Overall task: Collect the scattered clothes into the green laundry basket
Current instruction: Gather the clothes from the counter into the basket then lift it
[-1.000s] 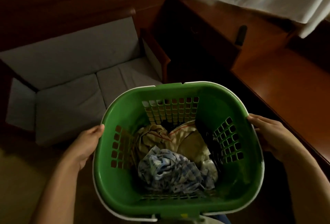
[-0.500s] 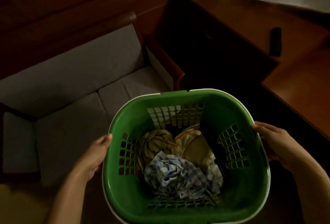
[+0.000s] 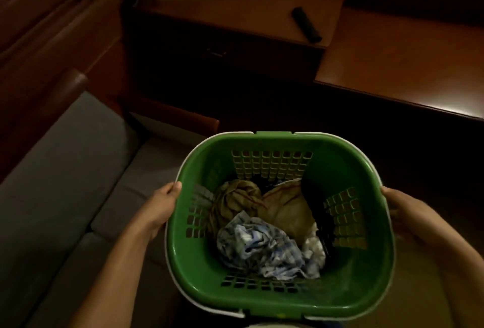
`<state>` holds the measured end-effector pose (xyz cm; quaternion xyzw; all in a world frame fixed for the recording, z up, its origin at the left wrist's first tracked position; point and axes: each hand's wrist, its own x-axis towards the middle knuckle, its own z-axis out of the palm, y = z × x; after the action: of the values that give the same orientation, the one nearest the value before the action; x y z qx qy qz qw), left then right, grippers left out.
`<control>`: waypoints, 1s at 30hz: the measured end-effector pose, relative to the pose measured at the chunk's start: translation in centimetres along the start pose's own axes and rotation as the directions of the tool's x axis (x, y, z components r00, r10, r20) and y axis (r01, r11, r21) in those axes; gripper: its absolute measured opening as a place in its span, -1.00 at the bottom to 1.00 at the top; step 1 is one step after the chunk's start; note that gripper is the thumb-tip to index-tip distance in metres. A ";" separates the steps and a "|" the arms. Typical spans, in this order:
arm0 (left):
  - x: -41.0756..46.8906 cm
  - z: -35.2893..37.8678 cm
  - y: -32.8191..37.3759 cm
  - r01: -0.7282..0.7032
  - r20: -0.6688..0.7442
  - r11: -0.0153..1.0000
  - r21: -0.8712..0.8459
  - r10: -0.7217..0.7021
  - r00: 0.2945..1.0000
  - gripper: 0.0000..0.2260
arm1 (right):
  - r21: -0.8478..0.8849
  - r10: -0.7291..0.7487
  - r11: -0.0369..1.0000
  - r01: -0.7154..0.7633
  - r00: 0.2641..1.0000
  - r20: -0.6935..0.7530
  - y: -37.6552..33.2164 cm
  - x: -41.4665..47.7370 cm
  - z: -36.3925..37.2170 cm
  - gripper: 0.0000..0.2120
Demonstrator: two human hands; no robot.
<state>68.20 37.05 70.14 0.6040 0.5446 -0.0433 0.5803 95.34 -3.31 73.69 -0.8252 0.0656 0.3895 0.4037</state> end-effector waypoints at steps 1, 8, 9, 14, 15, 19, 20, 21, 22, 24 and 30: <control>0.8 0.7 0.8 -0.011 0.036 0.999 0.031 0.009 0.999 -0.72 | 0.021 0.032 0.999 -0.032 0.999 -0.020 0.9 -0.1 0.0 -0.66; 7.4 5.6 2.6 0.004 0.128 0.993 0.116 -0.019 0.992 -0.73 | 0.131 0.174 0.977 -0.169 0.984 -0.027 4.7 4.7 1.8 -0.78; 8.4 6.3 2.3 0.012 0.144 0.993 0.119 -0.030 0.989 -0.74 | 0.136 0.194 0.973 -0.187 0.980 -0.037 5.0 5.7 2.1 -0.79; 15.3 9.2 -0.2 0.069 0.243 0.995 0.066 -0.083 0.966 -0.74 | 0.189 0.262 0.950 -0.250 0.964 -0.042 8.2 12.2 4.8 -0.70; 17.0 9.8 -0.8 0.063 0.254 0.995 0.071 -0.079 0.964 -0.72 | 0.193 0.268 0.947 -0.256 0.963 -0.036 8.8 13.5 5.3 -0.67; 24.8 12.6 -3.7 0.026 0.277 0.995 0.092 -0.051 0.960 -0.67 | 0.198 0.316 0.930 -0.311 0.949 0.005 12.0 19.5 8.2 -0.51; 26.6 13.1 -4.7 0.018 0.285 0.995 0.100 -0.047 0.957 -0.67 | 0.184 0.327 0.928 -0.323 0.945 0.008 13.0 20.9 9.2 -0.49; 28.4 13.6 -6.0 0.013 0.296 0.996 0.091 -0.040 0.954 -0.66 | 0.175 0.329 0.930 -0.324 0.944 0.000 14.1 22.3 10.3 -0.49; 29.1 13.8 -6.3 0.007 0.295 0.997 0.077 -0.030 0.955 -0.67 | 0.155 0.311 0.940 -0.303 0.950 -0.029 14.4 22.9 10.7 -0.50; 31.6 14.0 -7.9 -0.033 0.310 0.998 0.055 0.014 0.951 -0.71 | 0.099 0.266 0.961 -0.256 0.959 -0.102 15.3 24.9 11.4 -0.54; 34.3 13.9 -9.1 -0.094 0.348 0.992 0.083 0.060 0.936 -0.68 | 0.167 0.256 0.952 -0.256 0.967 0.022 16.6 26.7 10.0 -0.50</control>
<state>83.68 45.06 36.27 0.6357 0.4076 -0.1523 0.6376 100.74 -1.66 41.18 -0.7726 0.2045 0.4315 0.4183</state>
